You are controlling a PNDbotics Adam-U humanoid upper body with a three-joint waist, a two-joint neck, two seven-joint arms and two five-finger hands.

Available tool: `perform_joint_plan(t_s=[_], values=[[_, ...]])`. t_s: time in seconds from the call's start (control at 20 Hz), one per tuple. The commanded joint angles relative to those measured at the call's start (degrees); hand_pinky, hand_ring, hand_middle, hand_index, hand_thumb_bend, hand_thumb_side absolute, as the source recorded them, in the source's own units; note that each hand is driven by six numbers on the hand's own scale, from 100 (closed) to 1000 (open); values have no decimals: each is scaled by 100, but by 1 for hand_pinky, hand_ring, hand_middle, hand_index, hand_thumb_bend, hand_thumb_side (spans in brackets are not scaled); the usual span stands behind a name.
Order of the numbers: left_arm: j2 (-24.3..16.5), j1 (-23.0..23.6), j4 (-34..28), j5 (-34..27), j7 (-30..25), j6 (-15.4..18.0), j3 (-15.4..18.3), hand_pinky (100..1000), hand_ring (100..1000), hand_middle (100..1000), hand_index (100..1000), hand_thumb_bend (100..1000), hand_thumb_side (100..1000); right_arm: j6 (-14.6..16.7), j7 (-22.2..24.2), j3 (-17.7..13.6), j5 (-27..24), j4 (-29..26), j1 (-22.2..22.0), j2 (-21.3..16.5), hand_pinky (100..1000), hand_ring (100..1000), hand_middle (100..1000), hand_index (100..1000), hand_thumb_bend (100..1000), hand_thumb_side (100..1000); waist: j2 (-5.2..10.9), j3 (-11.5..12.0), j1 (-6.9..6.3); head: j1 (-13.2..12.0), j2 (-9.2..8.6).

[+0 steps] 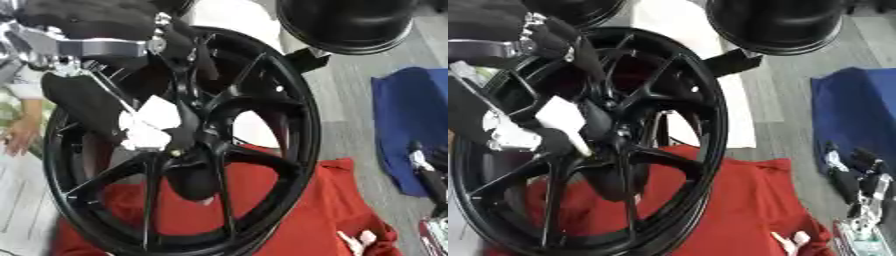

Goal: Pull the pin out of the wheel hub.

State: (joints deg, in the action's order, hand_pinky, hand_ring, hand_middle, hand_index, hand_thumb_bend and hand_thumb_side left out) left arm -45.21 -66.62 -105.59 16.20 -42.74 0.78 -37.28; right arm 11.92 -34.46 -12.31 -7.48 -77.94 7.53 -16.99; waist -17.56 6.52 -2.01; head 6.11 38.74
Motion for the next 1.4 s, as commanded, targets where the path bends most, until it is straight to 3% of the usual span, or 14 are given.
perform_joint_plan(t_s=[0.05, 0.25, 0.35, 0.55, 0.75, 0.85, 1.25, 1.4], values=[[-1, -140, 237, 227, -337, 144, 167, 836, 796, 793, 877, 413, 692, -6, -22, -37, 52, -168, 45, -139, 568, 633, 598, 667, 536, 296, 45, -22, 18, -32, -19], [67, -159, 494, 274, -757, 257, 197, 838, 802, 805, 886, 429, 714, -8, -36, -46, 67, -218, 79, -104, 567, 633, 597, 666, 535, 297, -36, -48, 37, -50, -39], [98, -136, 592, 143, -883, 305, 138, 844, 799, 783, 884, 530, 813, -11, -41, -47, 76, -241, 94, -88, 567, 632, 597, 666, 534, 297, -75, -60, 43, -60, -40], [140, -128, 706, -201, -921, 449, 155, 860, 793, 759, 860, 669, 919, -19, -49, -50, 86, -269, 105, -72, 566, 631, 596, 665, 533, 297, -106, -63, 51, -69, -36], [104, -163, 724, -485, -923, 408, 211, 860, 793, 759, 860, 669, 919, -26, -54, -52, 89, -279, 104, -71, 566, 631, 596, 665, 533, 297, -109, -60, 51, -70, -34], [83, -185, 778, -453, -923, 378, 242, 865, 797, 753, 850, 755, 850, -29, -57, -54, 88, -282, 102, -72, 565, 630, 596, 664, 534, 296, -107, -58, 53, -88, -51], [179, -179, 1108, 200, -923, 730, 227, 844, 781, 746, 838, 719, 645, -36, -64, -54, 70, -285, 106, -73, 564, 630, 596, 664, 534, 296, -103, -59, 61, -125, -86], [209, -156, 1163, 329, -923, 848, 242, 835, 775, 744, 835, 696, 609, -39, -67, -55, 62, -285, 108, -74, 564, 630, 596, 664, 535, 296, -100, -57, 66, -128, -87]])
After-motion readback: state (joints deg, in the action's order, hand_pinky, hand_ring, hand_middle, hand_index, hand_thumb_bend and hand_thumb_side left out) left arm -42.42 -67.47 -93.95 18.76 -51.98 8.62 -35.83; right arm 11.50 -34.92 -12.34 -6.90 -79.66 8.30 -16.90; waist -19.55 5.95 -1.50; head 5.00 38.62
